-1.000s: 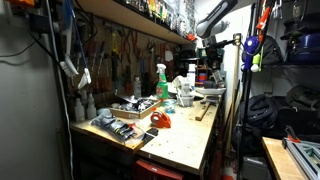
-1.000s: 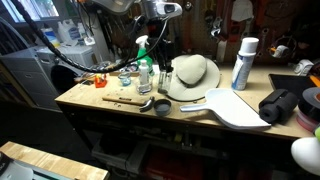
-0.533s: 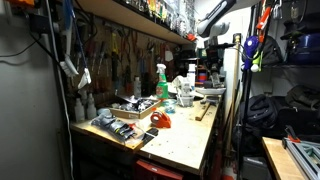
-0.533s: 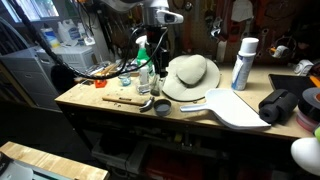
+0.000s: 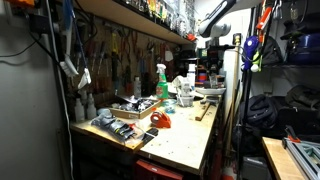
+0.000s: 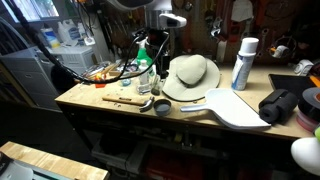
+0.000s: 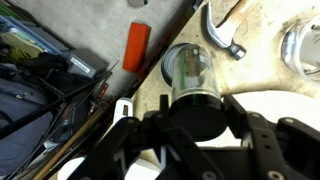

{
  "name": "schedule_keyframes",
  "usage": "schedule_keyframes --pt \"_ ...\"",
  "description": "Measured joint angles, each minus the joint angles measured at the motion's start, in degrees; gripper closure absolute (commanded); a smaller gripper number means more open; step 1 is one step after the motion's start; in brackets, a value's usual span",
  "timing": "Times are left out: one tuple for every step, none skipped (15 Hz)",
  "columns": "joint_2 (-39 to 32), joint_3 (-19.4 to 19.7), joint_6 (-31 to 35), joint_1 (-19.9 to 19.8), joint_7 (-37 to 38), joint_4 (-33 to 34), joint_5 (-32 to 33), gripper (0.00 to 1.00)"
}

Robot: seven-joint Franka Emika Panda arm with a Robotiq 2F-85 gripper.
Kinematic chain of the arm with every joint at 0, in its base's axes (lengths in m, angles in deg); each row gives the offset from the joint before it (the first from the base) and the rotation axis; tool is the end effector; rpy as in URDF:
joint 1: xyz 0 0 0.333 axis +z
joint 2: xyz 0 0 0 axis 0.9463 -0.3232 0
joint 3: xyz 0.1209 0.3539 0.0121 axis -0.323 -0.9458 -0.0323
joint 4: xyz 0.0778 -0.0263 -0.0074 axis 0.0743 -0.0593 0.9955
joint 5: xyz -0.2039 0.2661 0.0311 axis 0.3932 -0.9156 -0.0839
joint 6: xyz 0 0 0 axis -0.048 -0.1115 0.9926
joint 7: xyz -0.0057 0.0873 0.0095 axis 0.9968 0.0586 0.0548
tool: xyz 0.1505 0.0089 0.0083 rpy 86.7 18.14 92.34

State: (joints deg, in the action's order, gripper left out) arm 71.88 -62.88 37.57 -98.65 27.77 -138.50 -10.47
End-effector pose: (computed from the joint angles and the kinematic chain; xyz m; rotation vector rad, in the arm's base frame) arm 0.4049 -0.4298 0.4724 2.7791 -1.3919 -0.1196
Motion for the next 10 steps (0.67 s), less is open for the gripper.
schedule_keyframes --pt "-0.41 -0.02 0.48 0.1 0.4 -0.13 0.0 0.69" --pt "-0.95 -0.03 1.31 0.21 1.01 -0.25 0.0 0.69" --pt "-1.55 -0.03 2.31 0.33 1.46 -0.38 0.16 0.69" --pt "-2.19 -0.04 3.1 0.44 1.78 -0.49 0.32 0.69" --pt "-2.79 -0.04 3.77 0.56 2.0 -0.6 0.42 0.69" --pt "-3.32 -0.04 4.65 0.67 2.29 -0.81 0.59 0.69" --pt "-3.74 -0.01 5.54 0.8 2.7 -1.06 1.13 0.69" --pt "-4.12 0.01 6.05 0.92 3.18 -1.21 2.06 0.69" --pt "-4.46 0.05 6.38 1.04 3.52 -1.3 3.02 0.69" --pt "-4.71 0.08 6.46 1.14 3.83 -1.4 4.11 0.69"
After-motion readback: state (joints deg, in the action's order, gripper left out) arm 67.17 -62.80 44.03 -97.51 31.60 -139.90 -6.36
